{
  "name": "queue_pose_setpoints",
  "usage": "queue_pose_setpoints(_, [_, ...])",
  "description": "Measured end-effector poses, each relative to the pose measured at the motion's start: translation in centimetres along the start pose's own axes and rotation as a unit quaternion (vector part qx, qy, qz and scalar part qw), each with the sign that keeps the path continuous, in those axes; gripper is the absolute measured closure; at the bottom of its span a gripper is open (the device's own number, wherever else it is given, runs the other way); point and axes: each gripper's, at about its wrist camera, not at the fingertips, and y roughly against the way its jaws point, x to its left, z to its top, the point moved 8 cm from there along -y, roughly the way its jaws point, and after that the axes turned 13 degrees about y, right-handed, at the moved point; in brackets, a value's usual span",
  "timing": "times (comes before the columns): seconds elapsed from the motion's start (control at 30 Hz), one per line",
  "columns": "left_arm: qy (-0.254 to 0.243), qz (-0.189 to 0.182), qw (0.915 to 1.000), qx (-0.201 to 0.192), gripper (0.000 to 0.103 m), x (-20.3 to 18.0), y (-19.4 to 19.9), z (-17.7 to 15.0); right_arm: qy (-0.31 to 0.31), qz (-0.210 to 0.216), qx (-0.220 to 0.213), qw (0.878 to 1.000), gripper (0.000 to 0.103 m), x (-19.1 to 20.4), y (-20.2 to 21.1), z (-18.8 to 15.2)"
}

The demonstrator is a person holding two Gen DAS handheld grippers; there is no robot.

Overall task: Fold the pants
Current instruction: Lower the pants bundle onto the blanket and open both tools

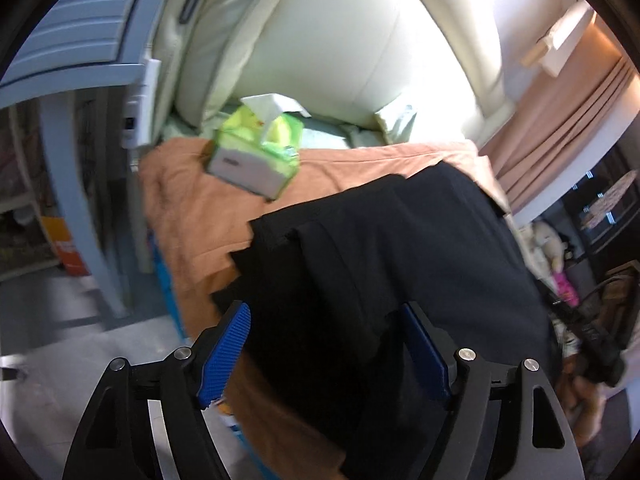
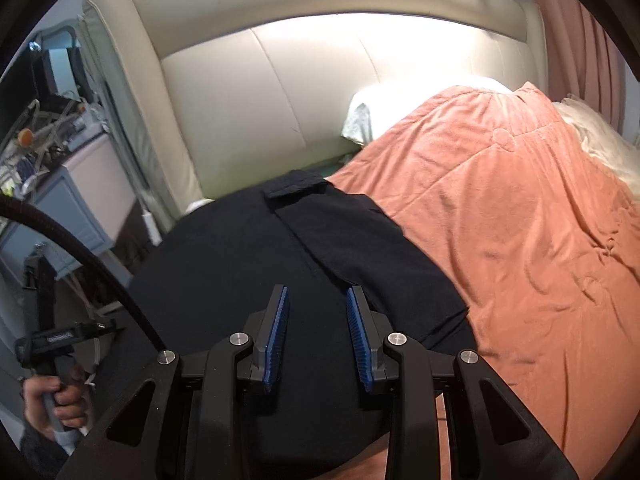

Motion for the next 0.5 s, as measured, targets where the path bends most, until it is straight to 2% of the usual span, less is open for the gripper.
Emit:
queue_pose_setpoints(0.03, [0.0, -0.005, 1.0, 0.0, 0.026, -0.2, -0.2, 0.2, -0.004, 0.005, 0.002, 1.0, 0.075, -0.3, -0.4, -0.1])
queue_pose_setpoints(0.1, [-0.003, -0.007, 1.0, 0.002, 0.042, -0.8, -0.6, 0.7, -0.004, 0.009, 0.006, 1.0, 0.075, -0.5, -0.9, -0.2])
queue_pose_setpoints(0.13, [-0.006, -0.011, 0.9999, 0.007, 0.054, -1.3, -0.9, 1.0, -0.004, 0.011, 0.007, 1.0, 0.075, -0.7, -1.1, -0.2])
queue_pose_setpoints(0.2, [-0.016, -0.002, 0.9998, 0.01, 0.063, -2.1, -1.4, 1.5, -0.006, 0.007, 0.007, 1.0, 0.075, -1.0, -1.3, -0.1])
queue_pose_setpoints(0.23, [-0.024, 0.003, 0.9997, 0.009, 0.072, -2.6, -1.7, 1.8, -0.007, 0.005, 0.007, 1.0, 0.077, -1.2, -1.4, -0.2])
queue_pose_setpoints(0.27, [-0.029, 0.004, 0.9995, 0.011, 0.077, -2.8, -1.9, 2.0, -0.007, 0.001, 0.008, 1.0, 0.077, -1.3, -1.5, -0.3])
queue_pose_setpoints(0.37, [-0.041, 0.008, 0.999, 0.017, 0.083, -3.7, -2.3, 2.7, -0.017, -0.005, 0.007, 1.0, 0.077, -1.7, -1.6, -1.7])
queue_pose_setpoints(0.5, [-0.066, 0.015, 0.9976, 0.009, 0.084, -4.5, -1.4, 2.6, -0.019, -0.009, 0.009, 1.0, 0.077, -1.8, -0.3, -3.3])
